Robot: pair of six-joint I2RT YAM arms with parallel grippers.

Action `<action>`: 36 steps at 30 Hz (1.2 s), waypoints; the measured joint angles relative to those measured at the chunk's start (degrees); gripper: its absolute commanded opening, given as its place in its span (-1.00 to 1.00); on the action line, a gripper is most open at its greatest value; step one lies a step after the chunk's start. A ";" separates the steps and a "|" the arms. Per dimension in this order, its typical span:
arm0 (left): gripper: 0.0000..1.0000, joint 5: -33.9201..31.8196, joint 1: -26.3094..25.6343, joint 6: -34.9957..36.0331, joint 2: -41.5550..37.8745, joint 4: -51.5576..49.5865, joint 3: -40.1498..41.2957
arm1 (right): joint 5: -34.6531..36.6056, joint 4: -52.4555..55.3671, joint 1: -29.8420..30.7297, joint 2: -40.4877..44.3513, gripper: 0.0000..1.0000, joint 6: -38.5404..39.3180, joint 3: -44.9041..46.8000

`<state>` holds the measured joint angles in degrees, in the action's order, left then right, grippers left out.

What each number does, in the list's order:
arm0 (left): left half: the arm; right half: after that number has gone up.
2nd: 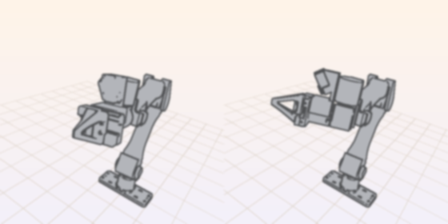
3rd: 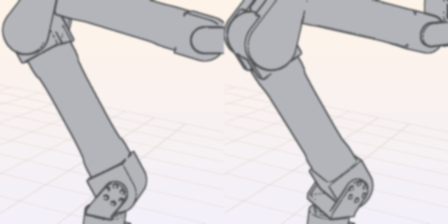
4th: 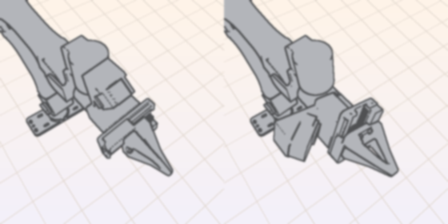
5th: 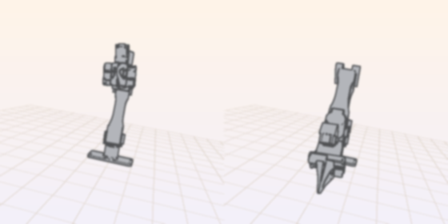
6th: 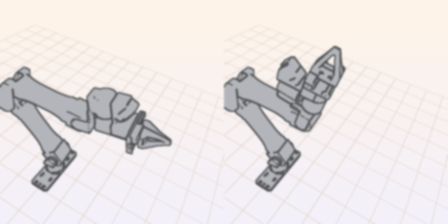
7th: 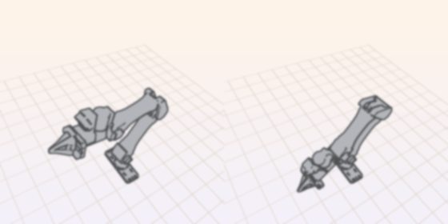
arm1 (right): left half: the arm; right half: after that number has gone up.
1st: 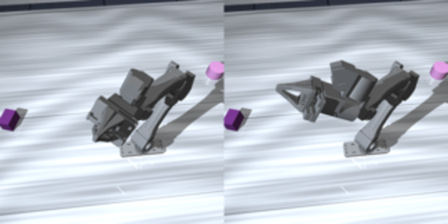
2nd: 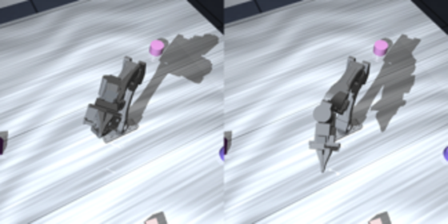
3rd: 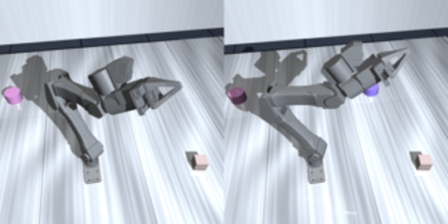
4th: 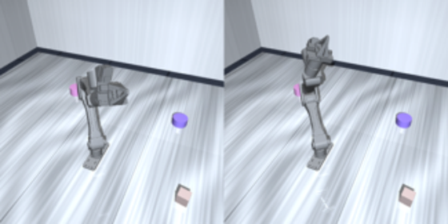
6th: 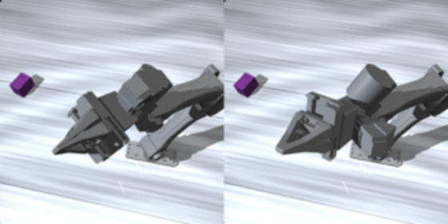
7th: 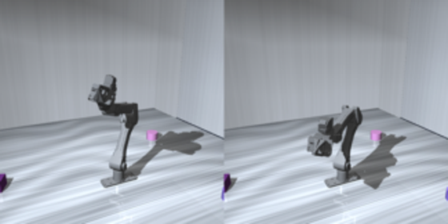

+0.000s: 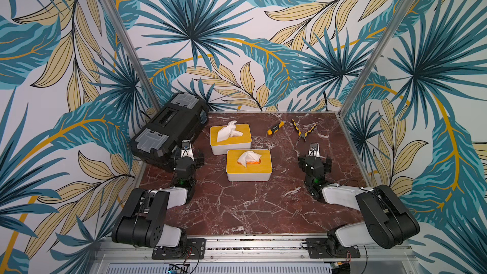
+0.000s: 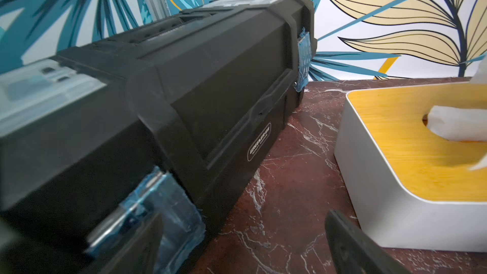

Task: Put the tissue paper into the tissue box
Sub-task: Reset both arms

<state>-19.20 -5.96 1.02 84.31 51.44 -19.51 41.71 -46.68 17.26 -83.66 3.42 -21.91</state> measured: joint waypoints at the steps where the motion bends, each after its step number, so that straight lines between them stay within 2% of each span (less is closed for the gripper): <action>1: 1.00 0.68 0.15 0.07 1.22 0.98 0.04 | -0.70 -2.82 -0.50 -0.76 0.99 0.70 0.76; 4: 1.00 2.62 0.46 0.24 2.60 1.36 0.04 | -4.11 -4.33 -2.40 -1.25 0.99 0.98 1.42; 12: 1.00 3.89 0.52 0.28 2.60 -0.55 -0.44 | -21.90 -4.31 -12.92 -2.12 0.99 -1.92 -1.09; 15: 1.00 3.89 0.55 0.28 2.60 -1.33 -0.70 | -25.27 -3.76 -13.64 -2.99 0.99 -2.67 -1.11; 22: 1.00 3.89 0.55 0.28 2.60 -1.68 -0.92 | -27.93 -3.54 -13.62 -3.02 0.99 -3.74 -1.11; 36: 1.00 3.89 0.55 0.28 2.60 -1.99 -0.92 | -28.74 -3.54 -13.64 -3.02 0.99 -4.00 -1.11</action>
<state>-15.31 -5.41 1.30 86.91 49.45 -20.43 12.97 -50.22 3.62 -86.67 -0.58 -23.03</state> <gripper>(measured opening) 0.999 0.994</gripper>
